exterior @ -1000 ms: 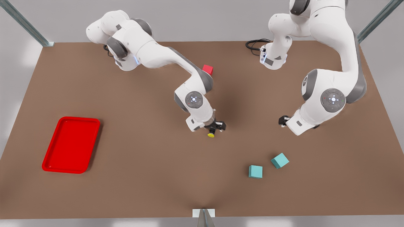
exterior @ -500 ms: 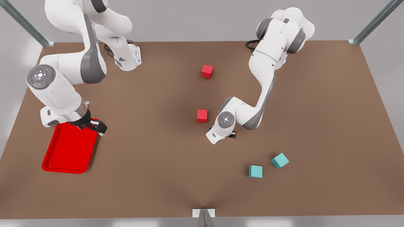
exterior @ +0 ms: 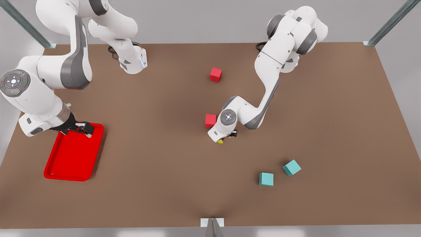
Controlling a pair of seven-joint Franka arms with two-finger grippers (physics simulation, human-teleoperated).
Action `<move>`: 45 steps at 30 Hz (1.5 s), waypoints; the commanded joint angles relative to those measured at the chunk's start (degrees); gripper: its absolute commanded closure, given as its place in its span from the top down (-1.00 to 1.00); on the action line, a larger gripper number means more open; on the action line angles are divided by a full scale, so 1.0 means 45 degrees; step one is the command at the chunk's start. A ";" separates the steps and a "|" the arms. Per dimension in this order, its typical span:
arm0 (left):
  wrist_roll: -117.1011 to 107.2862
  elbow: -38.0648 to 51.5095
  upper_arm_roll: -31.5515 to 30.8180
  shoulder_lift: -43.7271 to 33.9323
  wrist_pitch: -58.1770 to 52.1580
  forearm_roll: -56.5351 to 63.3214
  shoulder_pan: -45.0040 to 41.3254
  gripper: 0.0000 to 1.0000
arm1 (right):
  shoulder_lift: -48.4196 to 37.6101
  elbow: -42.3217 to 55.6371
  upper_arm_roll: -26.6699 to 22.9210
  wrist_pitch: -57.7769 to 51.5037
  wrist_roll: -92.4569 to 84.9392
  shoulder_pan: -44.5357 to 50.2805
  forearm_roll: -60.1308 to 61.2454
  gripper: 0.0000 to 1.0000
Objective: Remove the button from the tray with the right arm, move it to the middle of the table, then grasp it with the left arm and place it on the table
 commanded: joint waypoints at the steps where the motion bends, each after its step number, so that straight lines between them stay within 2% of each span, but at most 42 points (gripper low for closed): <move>1: 0.1333 0.0001 -0.0116 0.0067 0.0240 -0.0018 0.0015 1.00 | -0.0012 0.0043 -0.0002 -0.0063 -0.2753 0.0005 -0.0015 1.00; 9: 0.1860 0.0001 -0.0350 0.0633 0.1100 -0.0038 0.0210 1.00 | 0.0007 0.0277 -0.0022 0.0035 -0.2597 0.0005 -0.0015 1.00; 14: 0.2016 0.0001 -0.0663 0.0848 0.1100 -0.0038 0.0601 1.00 | 0.0945 0.0316 -0.0022 0.1129 -0.2323 -0.0542 0.0805 1.00; 18: 0.2036 0.0001 -0.0682 0.1082 0.1178 -0.0019 0.0620 1.00 | 0.0945 0.0160 -0.0002 0.1031 -0.2304 -0.0542 0.0415 1.00; 19: 0.2036 0.0001 -0.0702 0.1102 0.1178 -0.0018 0.0620 1.00 | 0.0964 0.0082 0.0017 0.1012 -0.2284 -0.0385 -0.0424 1.00; 24: 0.2036 0.0021 -0.0702 0.1082 0.1178 -0.0018 0.0620 1.00 | 0.0964 0.0062 0.0017 0.0914 -0.2362 -0.0386 -0.0503 1.00; 25: 0.2036 0.0021 -0.0702 0.1082 0.1158 -0.0038 0.0620 0.97 | 0.0964 0.0062 0.0017 0.0738 -0.2343 -0.0386 -0.0523 1.00; 26: 0.2036 0.0021 -0.0702 0.1082 0.1158 -0.0018 0.0620 0.71 | 0.0964 0.0062 0.0056 0.0738 -0.2343 -0.0288 -0.0874 1.00; 29: 0.2133 0.0040 -0.0682 0.1063 0.1119 -0.0018 0.0737 0.36 | 0.0964 0.0043 0.0056 0.0485 -0.2323 -0.0131 -0.0953 1.00; 31: 0.2173 0.0040 -0.0702 0.1063 0.1119 -0.0018 0.0757 0.35 | 0.0964 0.0062 0.0056 0.0386 -0.2284 -0.0131 -0.0953 1.00; 34: 0.2192 0.0040 -0.0682 0.1063 0.1061 -0.0018 0.0757 0.07 | 0.0964 -0.0016 0.0056 0.0328 -0.2284 -0.0151 -0.1226 1.00; 39: 0.2173 0.0060 -0.0682 0.1063 0.1041 -0.0018 0.0757 -0.07 | 0.1238 0.0121 -0.0002 0.0445 -0.2343 -0.0132 -0.1558 1.00; 45: 0.2153 0.0118 -0.0682 0.0887 0.0904 -0.0018 0.0757 -0.07 | 0.1218 0.0160 0.0056 0.0445 -0.2421 -0.0170 -0.1441 1.00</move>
